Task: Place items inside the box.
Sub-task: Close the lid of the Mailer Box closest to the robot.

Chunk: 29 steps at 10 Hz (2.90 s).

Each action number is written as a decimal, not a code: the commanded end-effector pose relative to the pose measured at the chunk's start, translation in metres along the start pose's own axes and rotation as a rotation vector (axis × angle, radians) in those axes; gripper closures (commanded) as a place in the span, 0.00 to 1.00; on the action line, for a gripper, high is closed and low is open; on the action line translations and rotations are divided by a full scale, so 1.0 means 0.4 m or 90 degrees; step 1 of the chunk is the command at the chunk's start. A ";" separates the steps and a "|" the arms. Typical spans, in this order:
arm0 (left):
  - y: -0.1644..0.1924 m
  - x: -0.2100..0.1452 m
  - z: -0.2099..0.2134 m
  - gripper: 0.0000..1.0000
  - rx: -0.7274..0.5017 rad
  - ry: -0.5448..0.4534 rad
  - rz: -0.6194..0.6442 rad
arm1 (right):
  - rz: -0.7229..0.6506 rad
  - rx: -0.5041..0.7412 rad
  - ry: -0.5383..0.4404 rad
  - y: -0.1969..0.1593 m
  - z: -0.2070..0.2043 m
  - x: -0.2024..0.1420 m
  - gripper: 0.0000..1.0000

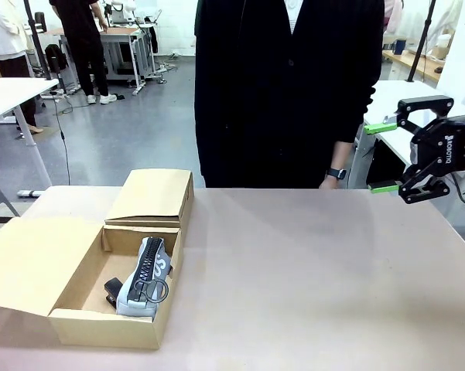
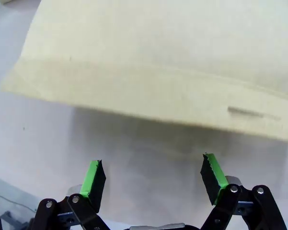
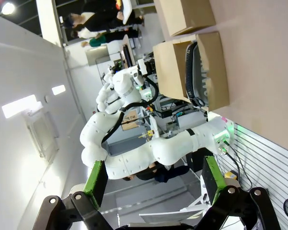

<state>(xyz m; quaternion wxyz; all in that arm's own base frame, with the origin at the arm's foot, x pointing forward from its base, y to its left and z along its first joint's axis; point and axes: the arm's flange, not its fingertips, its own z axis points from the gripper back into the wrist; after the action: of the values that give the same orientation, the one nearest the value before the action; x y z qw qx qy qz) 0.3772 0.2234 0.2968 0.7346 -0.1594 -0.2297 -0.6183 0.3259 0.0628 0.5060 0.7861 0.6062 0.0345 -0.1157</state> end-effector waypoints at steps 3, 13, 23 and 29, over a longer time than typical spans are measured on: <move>0.005 -0.021 0.018 0.00 -0.010 -0.011 0.001 | 0.008 0.010 -0.008 0.006 -0.003 0.005 0.00; 0.008 0.044 0.022 0.00 -0.052 -0.317 -0.054 | 0.008 0.010 -0.008 0.006 -0.003 0.005 0.00; -0.163 0.364 0.081 0.00 -0.109 -0.491 -0.172 | 0.008 0.010 -0.008 0.006 -0.003 0.005 0.00; -0.272 0.616 -0.103 0.00 -0.241 -0.459 -0.301 | 0.008 0.010 -0.008 0.006 -0.003 0.005 0.00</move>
<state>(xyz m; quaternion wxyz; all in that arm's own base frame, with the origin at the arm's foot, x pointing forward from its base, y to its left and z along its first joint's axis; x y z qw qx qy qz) 0.3150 -0.0203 0.3944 0.3963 -0.4458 -0.3913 -0.7008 0.3263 0.0630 0.5072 0.7866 0.6057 0.0334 -0.1149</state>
